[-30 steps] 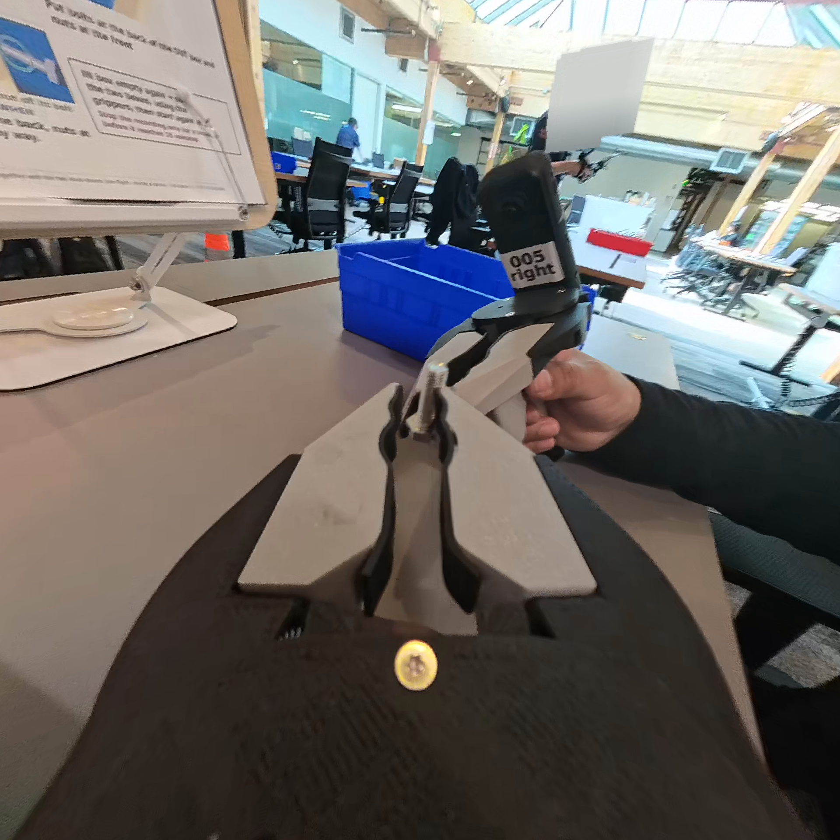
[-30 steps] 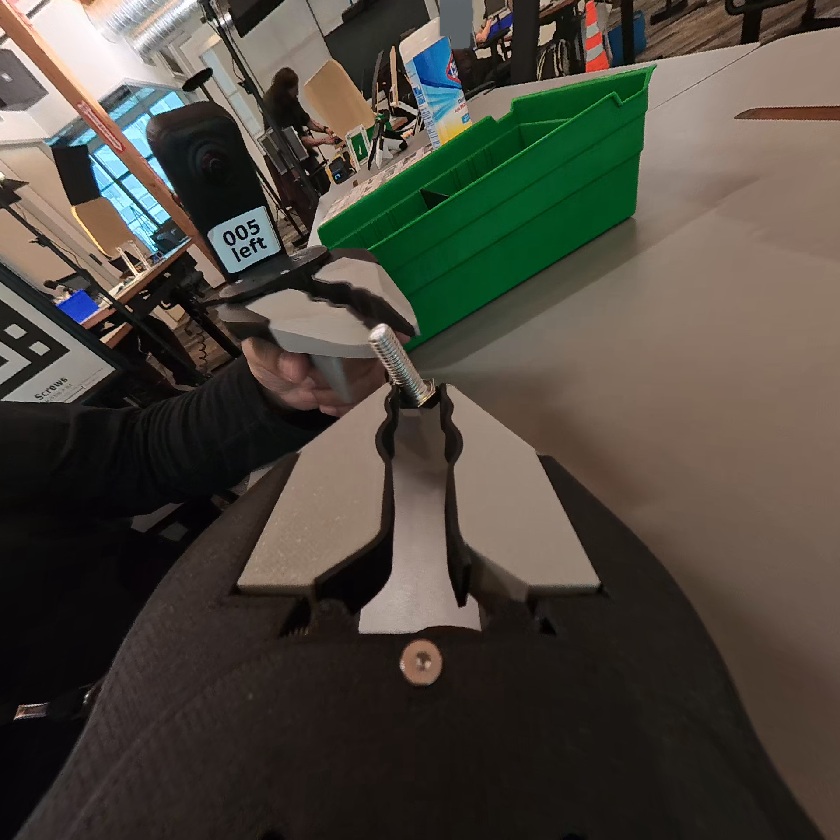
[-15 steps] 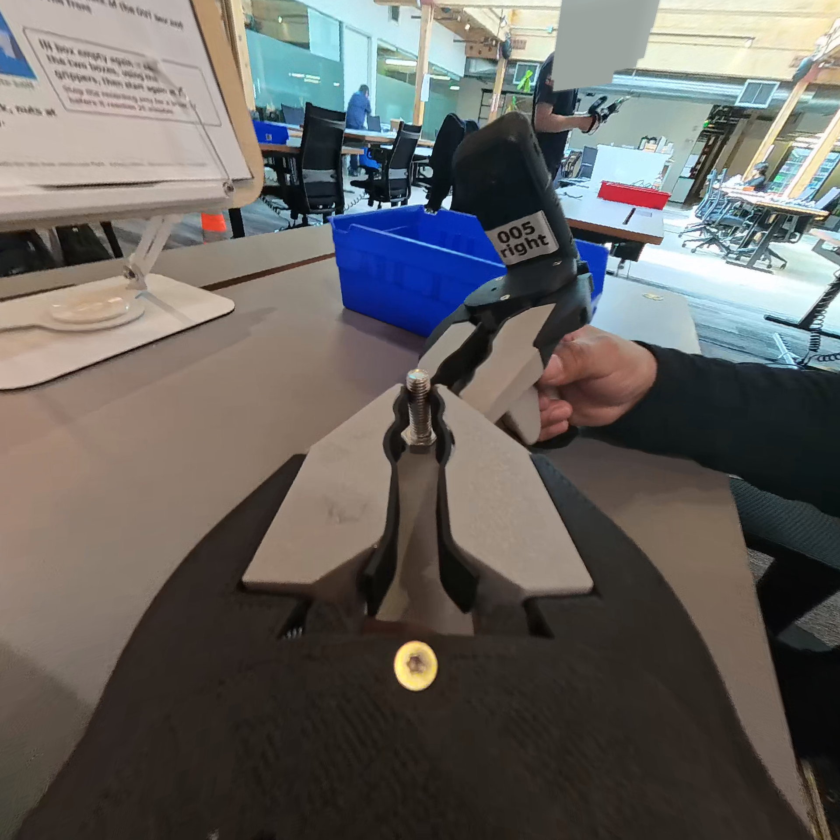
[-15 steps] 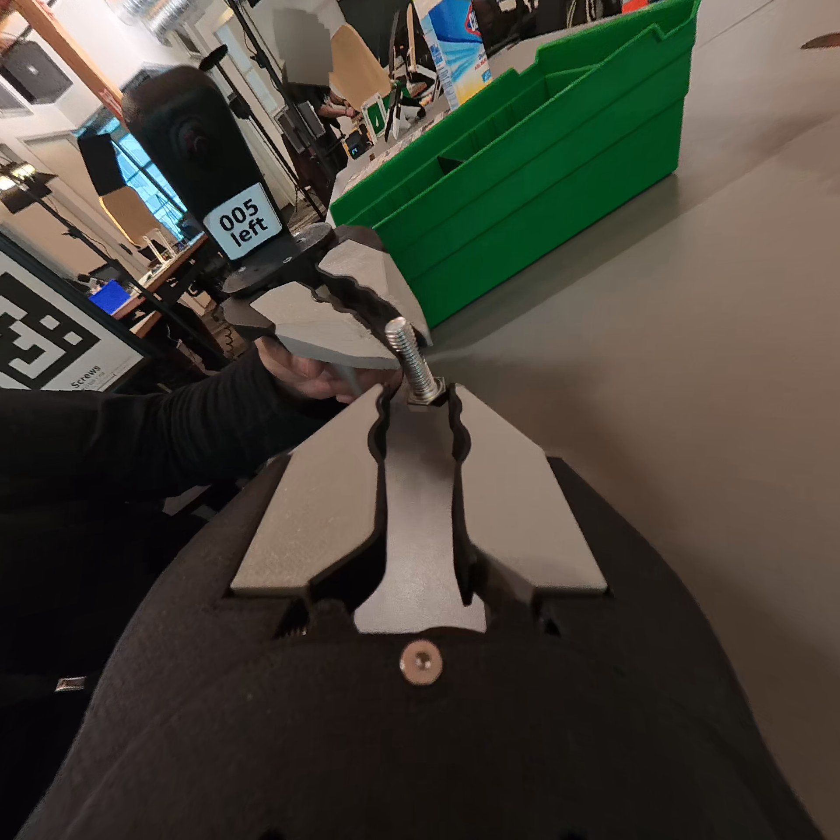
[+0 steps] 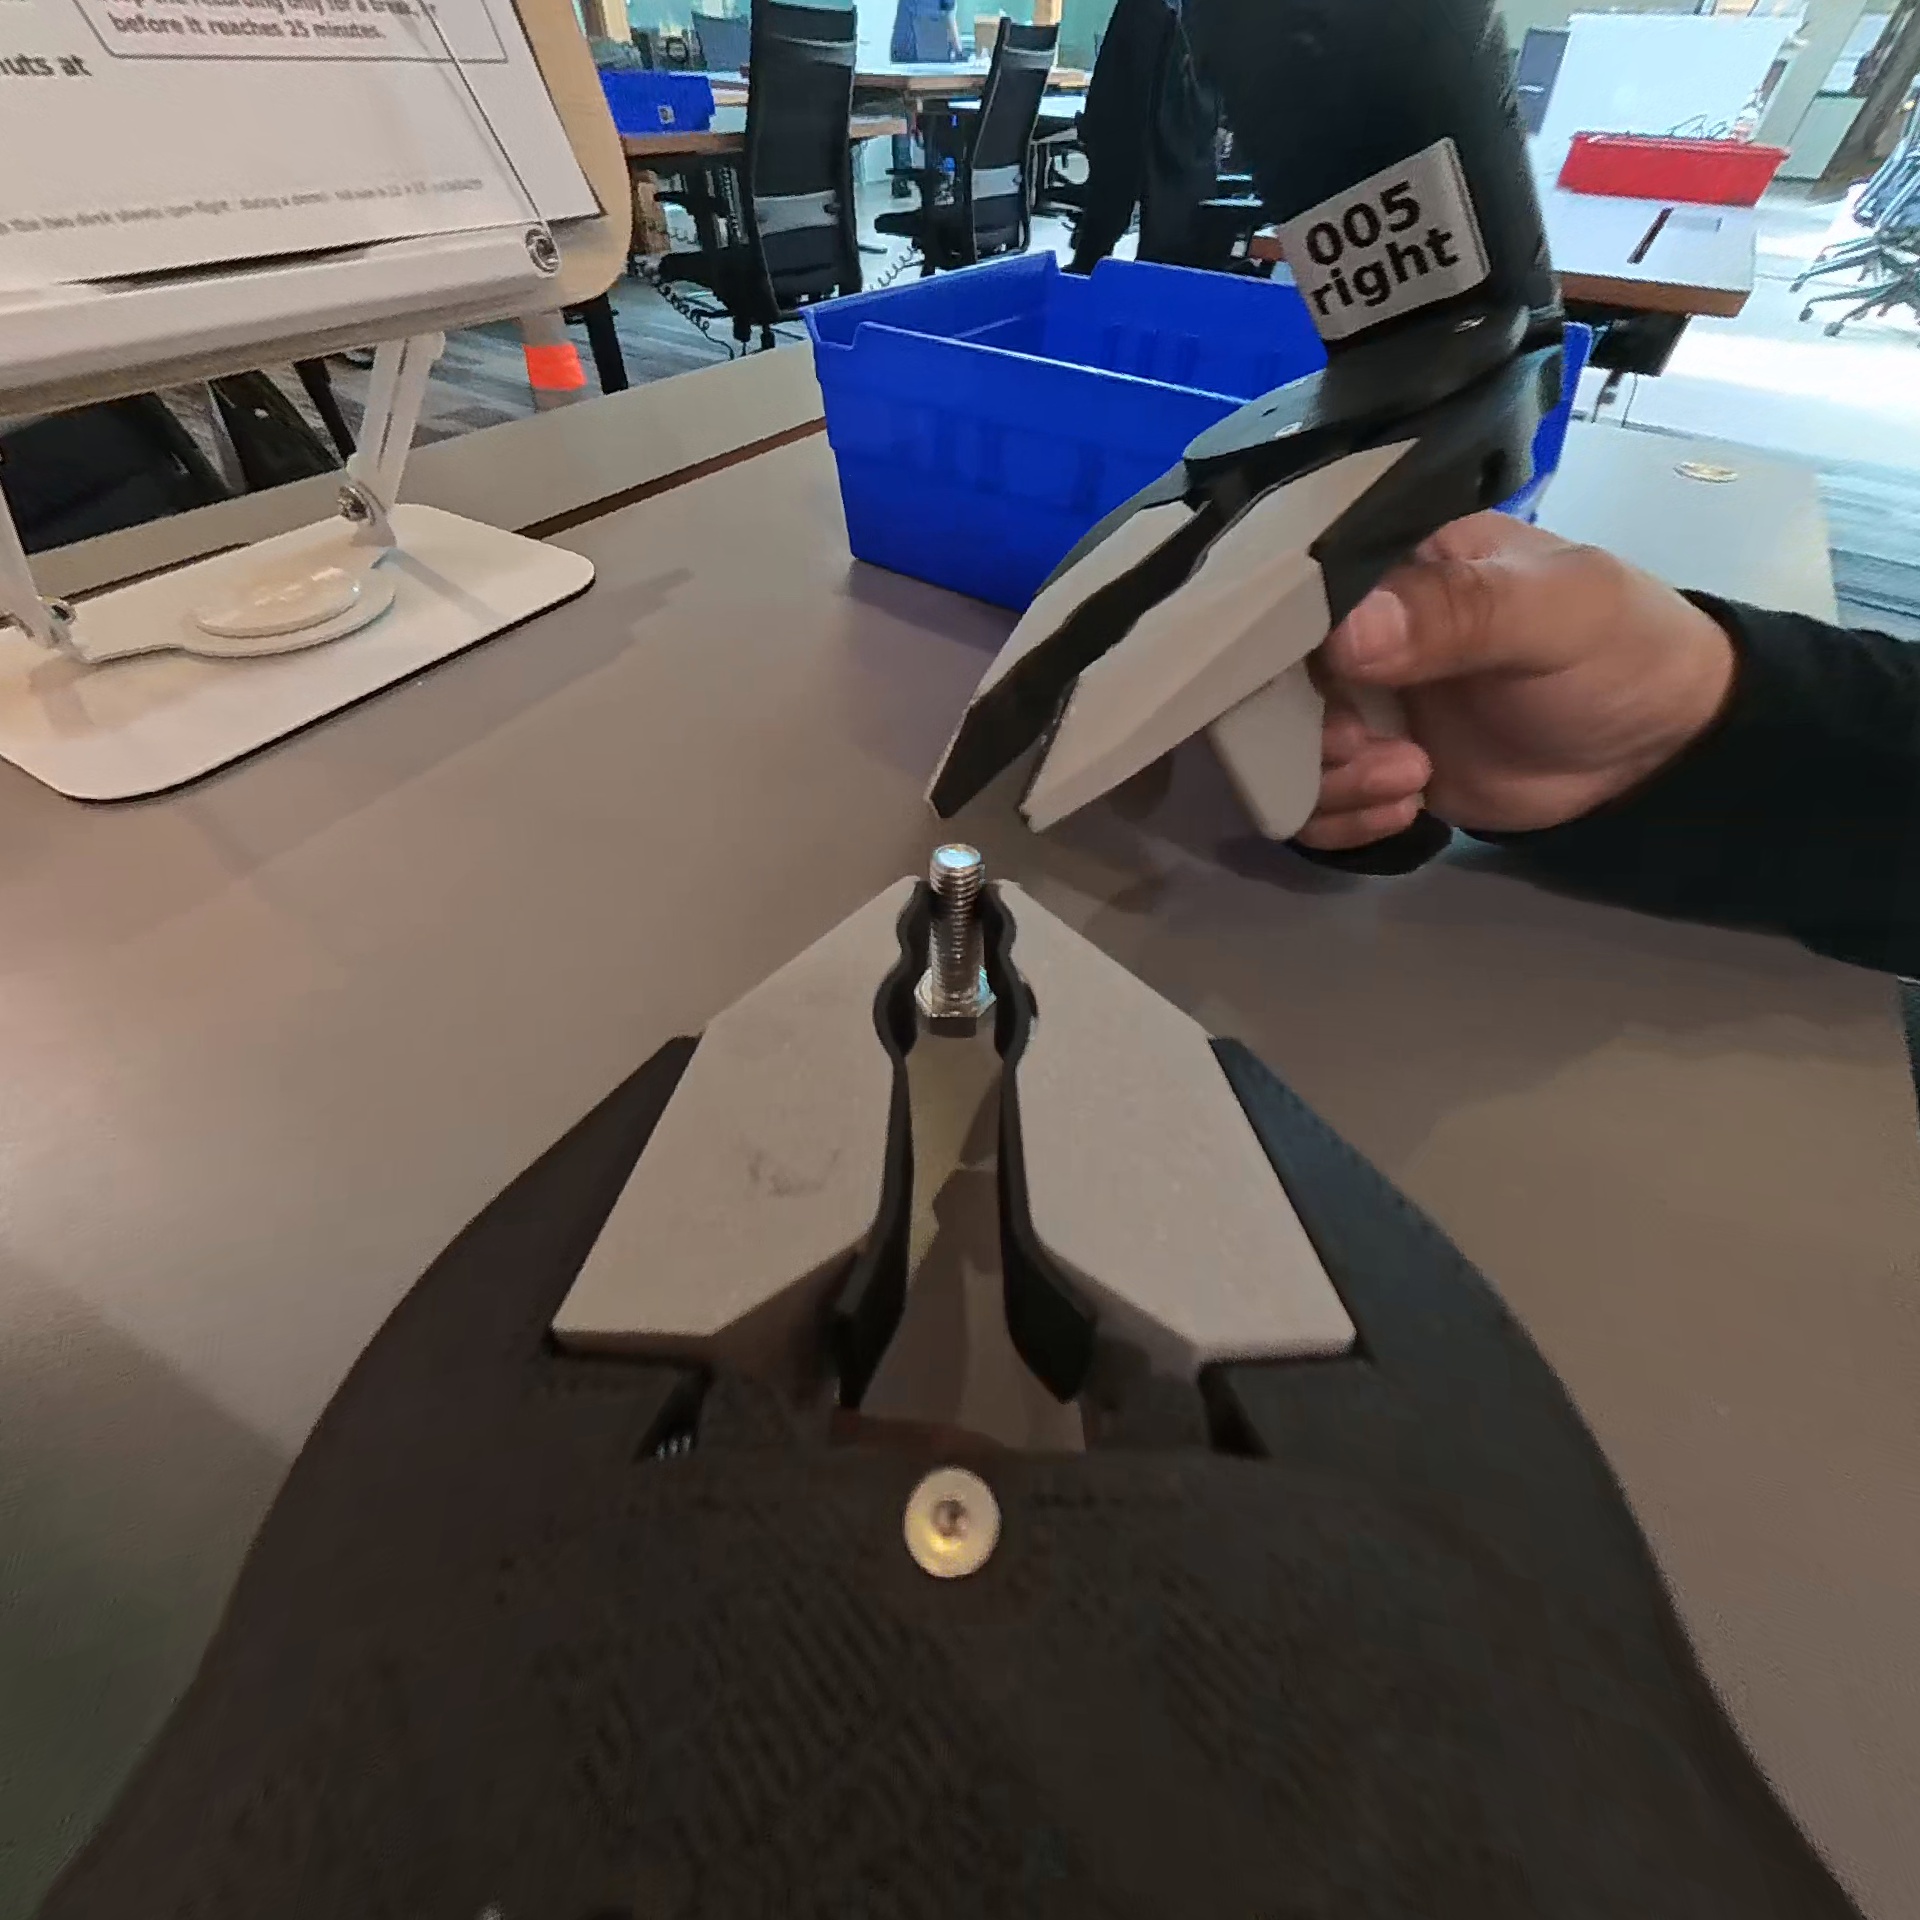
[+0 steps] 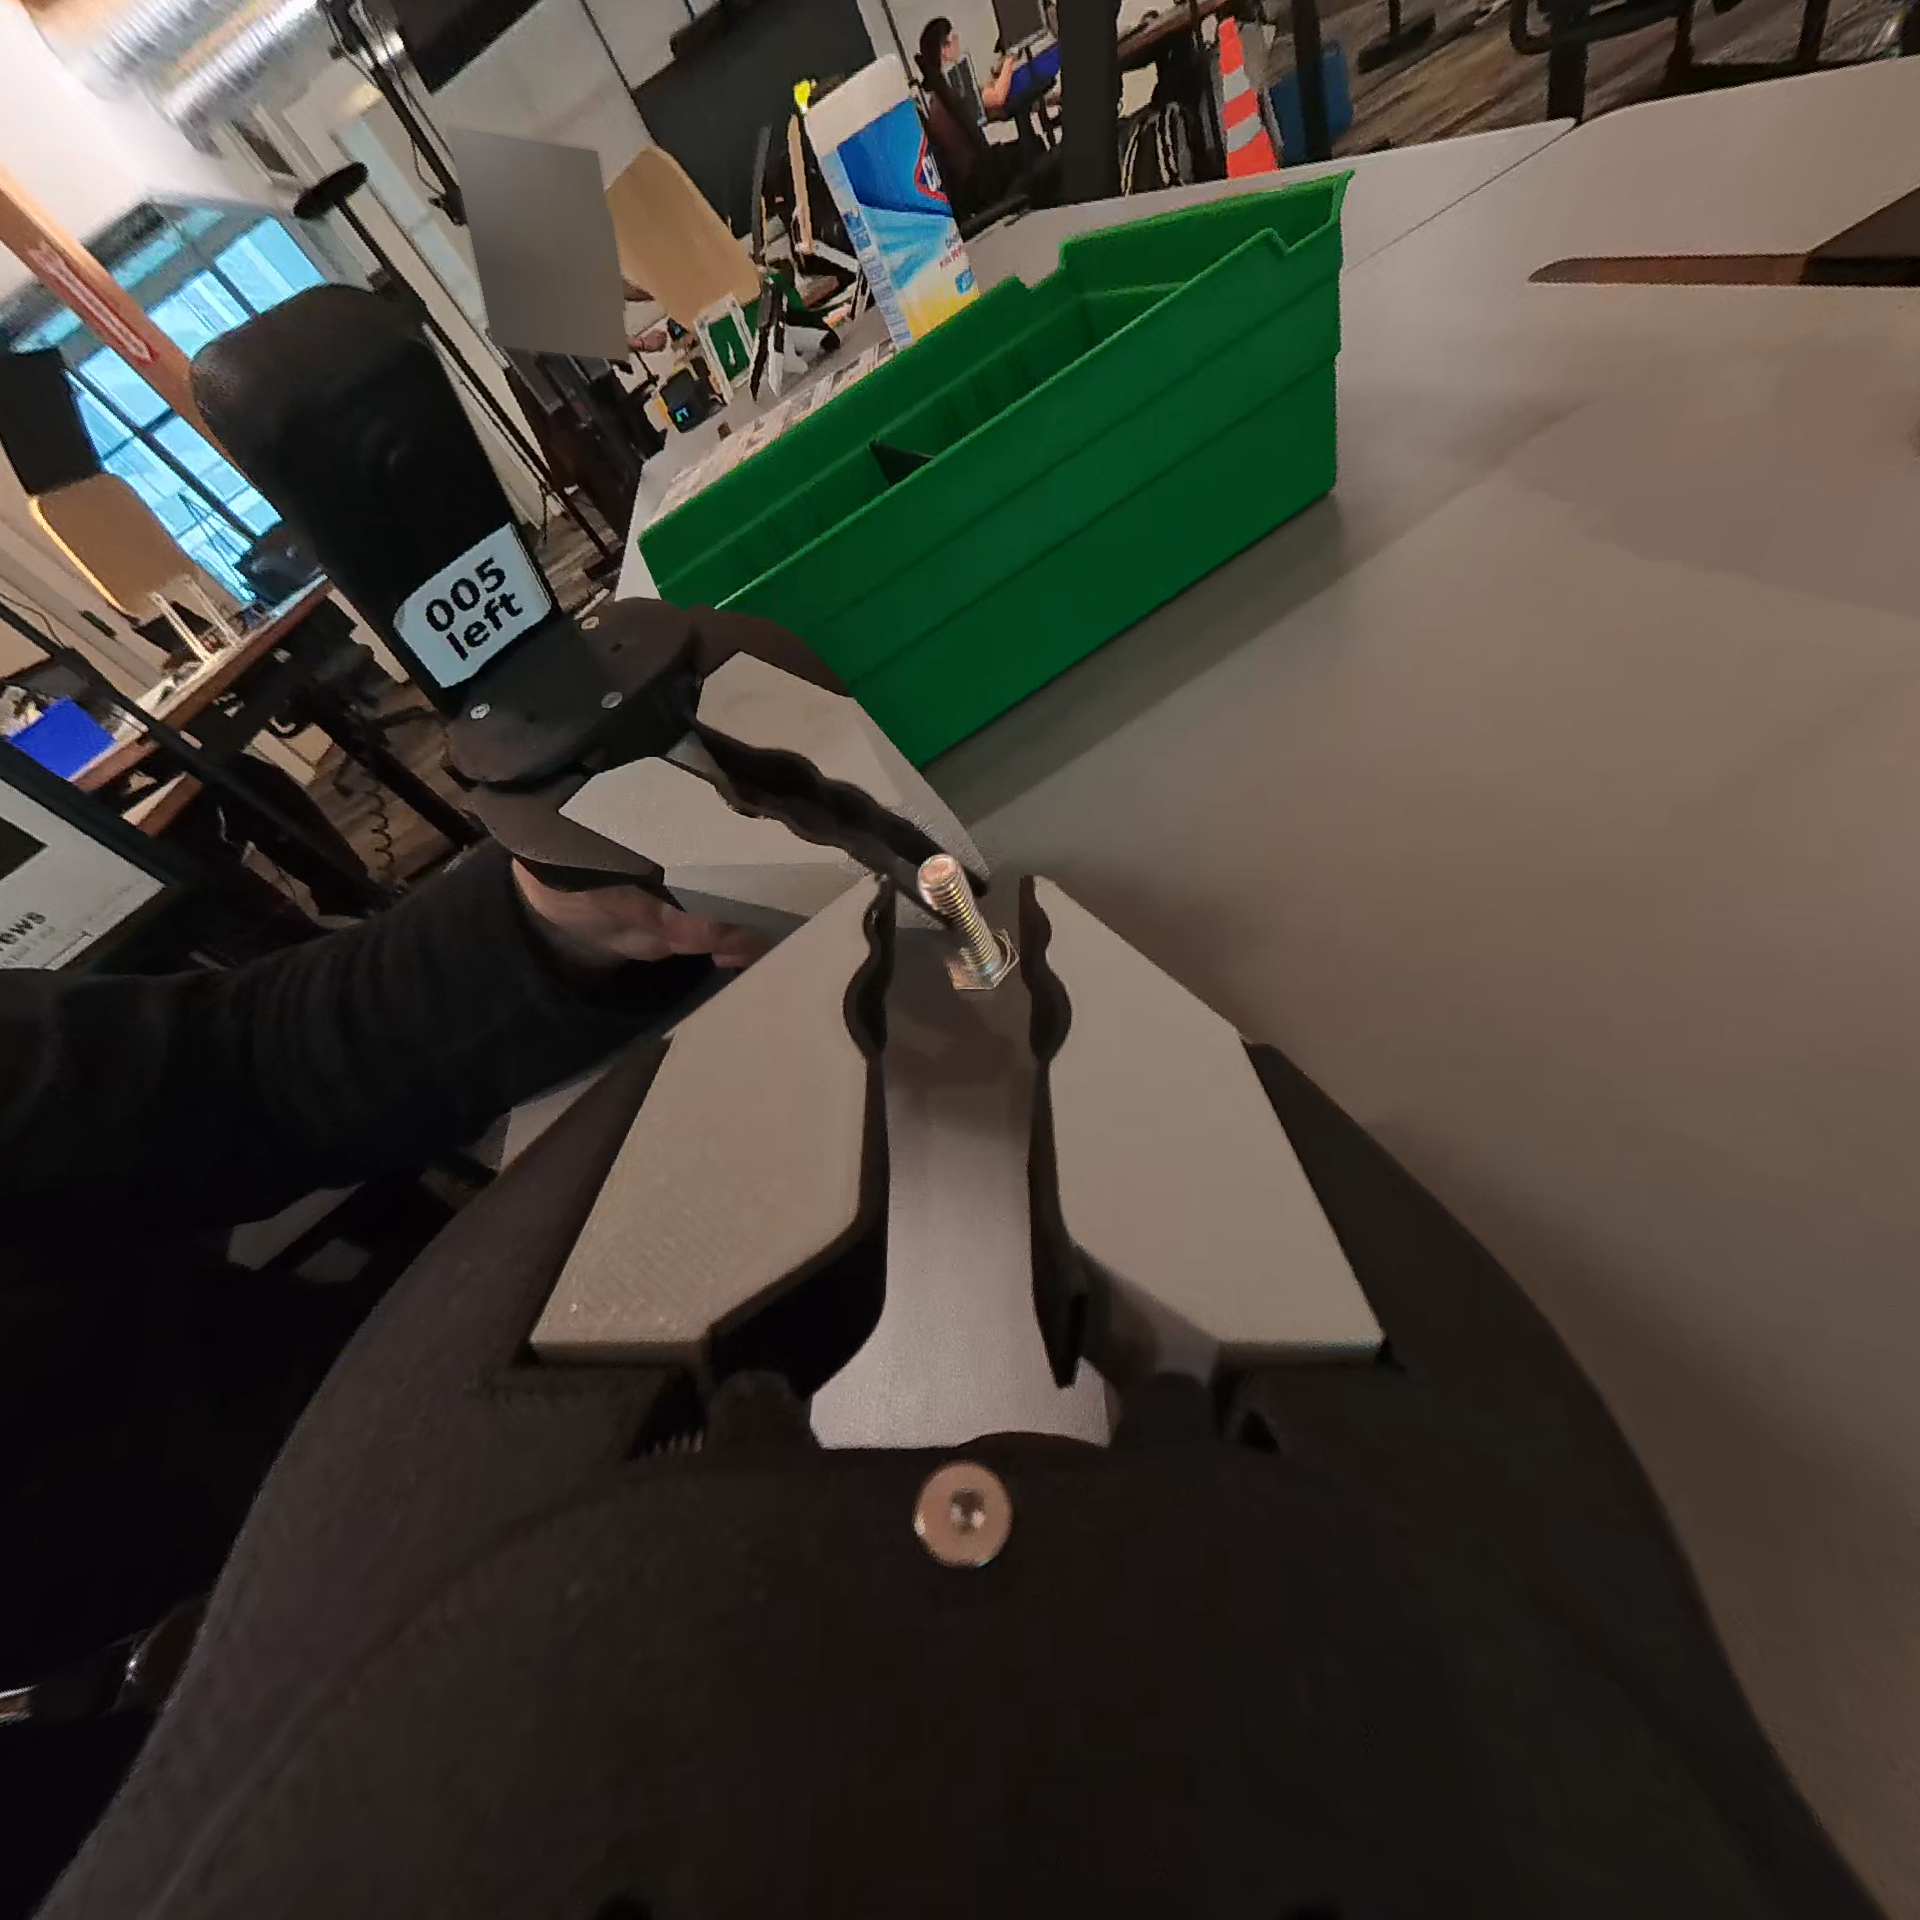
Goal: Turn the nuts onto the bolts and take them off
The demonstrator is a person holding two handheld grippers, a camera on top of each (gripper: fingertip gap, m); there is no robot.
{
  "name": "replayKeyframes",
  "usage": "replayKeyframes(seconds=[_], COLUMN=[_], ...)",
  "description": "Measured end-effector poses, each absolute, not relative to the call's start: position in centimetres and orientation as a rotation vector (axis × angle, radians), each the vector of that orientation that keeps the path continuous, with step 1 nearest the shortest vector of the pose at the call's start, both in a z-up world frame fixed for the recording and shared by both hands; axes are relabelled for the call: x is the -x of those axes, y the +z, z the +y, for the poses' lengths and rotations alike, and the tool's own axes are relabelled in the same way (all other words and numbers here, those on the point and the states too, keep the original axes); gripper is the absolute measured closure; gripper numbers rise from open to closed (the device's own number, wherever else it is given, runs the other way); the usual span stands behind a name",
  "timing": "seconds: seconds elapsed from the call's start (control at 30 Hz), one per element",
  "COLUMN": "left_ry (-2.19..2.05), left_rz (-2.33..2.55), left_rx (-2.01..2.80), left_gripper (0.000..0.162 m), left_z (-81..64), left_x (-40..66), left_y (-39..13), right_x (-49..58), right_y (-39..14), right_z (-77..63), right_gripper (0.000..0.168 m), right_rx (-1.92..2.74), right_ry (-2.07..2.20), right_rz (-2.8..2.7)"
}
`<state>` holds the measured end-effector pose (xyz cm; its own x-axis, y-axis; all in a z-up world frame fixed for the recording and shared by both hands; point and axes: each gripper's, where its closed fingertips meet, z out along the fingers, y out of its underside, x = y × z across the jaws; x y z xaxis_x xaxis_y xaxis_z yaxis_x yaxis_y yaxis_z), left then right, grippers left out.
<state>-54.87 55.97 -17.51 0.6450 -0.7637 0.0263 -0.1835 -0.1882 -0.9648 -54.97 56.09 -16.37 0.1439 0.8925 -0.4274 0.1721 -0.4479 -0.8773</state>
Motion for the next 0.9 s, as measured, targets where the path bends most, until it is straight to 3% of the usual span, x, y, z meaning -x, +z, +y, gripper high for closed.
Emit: replayKeyframes(seconds=[0.33, 0.53, 0.73, 0.9], left_ry=[-0.595, -0.551, -0.548, -0.6], left_rz=[0.835, 0.854, 0.844, 0.81], left_rx=[1.68, 1.671, 1.72, 1.75], left_gripper=[0.155, 0.155, 0.155, 0.155], left_z=[55.5, 55.5, 55.8, 55.9], left_x=[54.1, 54.1, 54.2, 54.3], left_y=[-17.4, -17.5, -18.2, -18.3], right_x=[55.6, 55.4, 55.6, 55.8], right_y=[-16.7, -17.1, -17.3, -17.4], right_z=[55.4, 55.8, 55.6, 55.7], right_gripper=[0.156, 0.147, 0.162, 0.162], right_rx=[1.756, 1.777, 1.749, 1.769], right_ry=[1.383, 1.347, 1.209, 1.231], right_rz=[-1.053, -1.045, -1.118, -1.091])
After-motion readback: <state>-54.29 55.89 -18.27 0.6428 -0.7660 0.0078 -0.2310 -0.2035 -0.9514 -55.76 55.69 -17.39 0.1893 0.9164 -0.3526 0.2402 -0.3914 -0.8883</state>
